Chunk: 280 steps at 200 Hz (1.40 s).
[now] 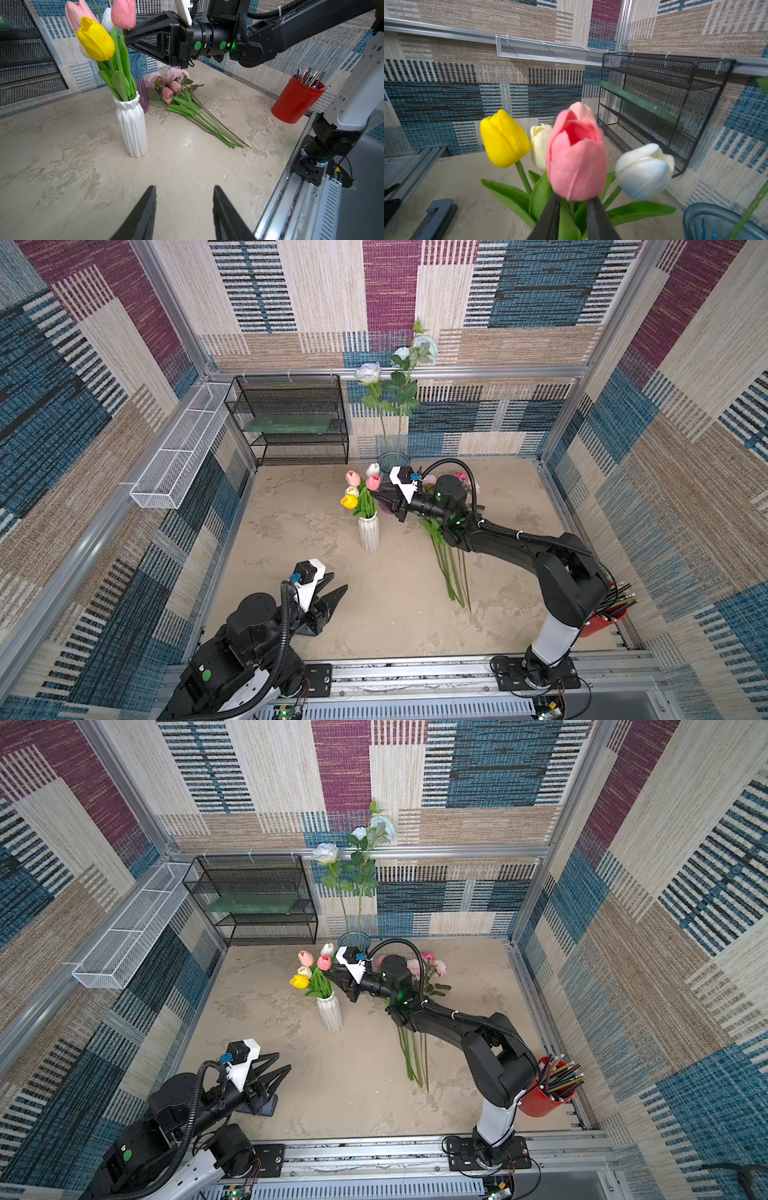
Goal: Pick out pink flowers from the vase
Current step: Pick up the flower from the vase.
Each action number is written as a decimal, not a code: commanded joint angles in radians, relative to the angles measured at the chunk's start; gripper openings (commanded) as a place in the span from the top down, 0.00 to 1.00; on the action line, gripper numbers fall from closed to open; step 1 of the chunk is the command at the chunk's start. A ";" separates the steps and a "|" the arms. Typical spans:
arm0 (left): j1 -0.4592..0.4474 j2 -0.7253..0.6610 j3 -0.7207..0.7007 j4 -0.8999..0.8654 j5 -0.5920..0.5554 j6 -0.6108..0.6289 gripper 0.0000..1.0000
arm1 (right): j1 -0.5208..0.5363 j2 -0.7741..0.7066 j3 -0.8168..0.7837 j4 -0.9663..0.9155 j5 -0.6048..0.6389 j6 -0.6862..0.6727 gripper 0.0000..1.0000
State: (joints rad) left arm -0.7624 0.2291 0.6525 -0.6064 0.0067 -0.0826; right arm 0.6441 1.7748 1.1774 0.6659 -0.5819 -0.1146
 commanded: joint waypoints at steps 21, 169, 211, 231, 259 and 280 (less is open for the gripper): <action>0.000 0.001 0.001 0.005 0.009 0.006 0.54 | 0.002 0.025 0.020 -0.015 -0.009 0.000 0.78; 0.000 -0.002 -0.002 0.007 0.018 0.016 0.53 | -0.003 -0.042 0.001 -0.028 -0.014 0.013 1.00; 0.000 -0.009 -0.005 0.012 0.029 0.023 0.53 | -0.003 -0.108 -0.015 -0.025 0.005 0.021 1.00; 0.000 -0.013 -0.007 0.013 0.029 0.024 0.53 | -0.001 -0.148 -0.027 -0.009 0.011 0.031 1.00; 0.000 -0.014 -0.006 0.013 0.026 0.024 0.53 | 0.004 -0.205 -0.029 -0.014 0.023 0.037 1.00; 0.000 -0.013 -0.006 0.013 0.025 0.023 0.53 | 0.008 -0.239 -0.019 -0.041 0.032 0.034 1.00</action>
State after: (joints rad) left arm -0.7624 0.2165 0.6468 -0.6064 0.0296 -0.0750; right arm 0.6464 1.5696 1.1488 0.6235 -0.5743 -0.0879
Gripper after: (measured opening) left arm 0.466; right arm 0.057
